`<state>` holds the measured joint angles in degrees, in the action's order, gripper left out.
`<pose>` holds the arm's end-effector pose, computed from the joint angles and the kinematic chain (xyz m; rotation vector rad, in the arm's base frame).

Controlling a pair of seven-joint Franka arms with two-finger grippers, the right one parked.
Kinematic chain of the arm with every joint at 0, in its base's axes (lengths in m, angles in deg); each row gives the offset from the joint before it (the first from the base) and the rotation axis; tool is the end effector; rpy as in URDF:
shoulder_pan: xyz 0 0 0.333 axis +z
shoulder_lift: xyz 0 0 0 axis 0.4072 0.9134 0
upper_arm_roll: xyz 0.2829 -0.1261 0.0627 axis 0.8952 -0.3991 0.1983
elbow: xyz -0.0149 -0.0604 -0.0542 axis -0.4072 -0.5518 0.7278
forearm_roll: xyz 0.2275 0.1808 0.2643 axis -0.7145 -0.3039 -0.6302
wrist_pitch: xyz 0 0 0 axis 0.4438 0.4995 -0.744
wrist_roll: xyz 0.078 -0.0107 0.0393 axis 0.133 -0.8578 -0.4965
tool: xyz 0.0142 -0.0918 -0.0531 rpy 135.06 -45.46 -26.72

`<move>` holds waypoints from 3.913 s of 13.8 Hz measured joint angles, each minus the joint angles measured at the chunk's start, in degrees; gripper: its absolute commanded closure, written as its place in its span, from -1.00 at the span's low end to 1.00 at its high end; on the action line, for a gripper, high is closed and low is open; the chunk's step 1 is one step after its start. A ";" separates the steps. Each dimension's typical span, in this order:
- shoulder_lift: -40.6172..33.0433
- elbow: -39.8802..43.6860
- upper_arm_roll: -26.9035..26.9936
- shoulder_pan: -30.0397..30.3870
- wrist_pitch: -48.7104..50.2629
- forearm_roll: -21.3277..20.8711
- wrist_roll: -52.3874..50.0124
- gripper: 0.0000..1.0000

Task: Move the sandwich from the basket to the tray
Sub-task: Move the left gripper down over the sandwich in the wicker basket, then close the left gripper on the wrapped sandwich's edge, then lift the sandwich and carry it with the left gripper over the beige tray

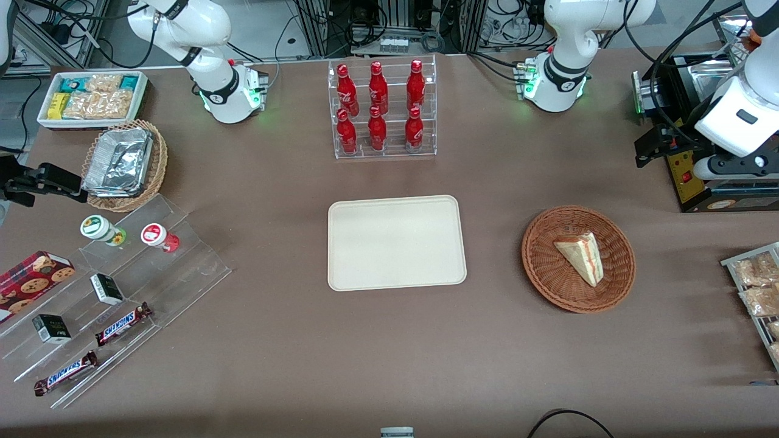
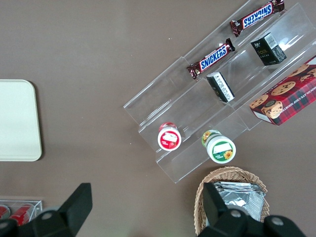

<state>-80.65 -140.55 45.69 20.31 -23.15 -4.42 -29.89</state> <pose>0.5303 -0.0545 0.6315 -3.1202 0.0065 0.1048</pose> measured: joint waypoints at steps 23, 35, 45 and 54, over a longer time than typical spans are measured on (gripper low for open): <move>11.33 -24.31 2.43 1.22 -38.65 0.24 -12.01 -1.00; 15.48 -35.26 1.98 -1.49 -54.70 0.23 -21.23 -1.00; 18.72 -35.48 3.05 -1.19 -57.42 -2.06 -21.36 -0.73; 17.83 -33.81 2.97 -1.32 -53.82 -2.12 -22.44 1.00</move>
<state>-62.82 -174.36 48.66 18.99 -76.96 -6.54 -52.33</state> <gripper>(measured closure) 0.670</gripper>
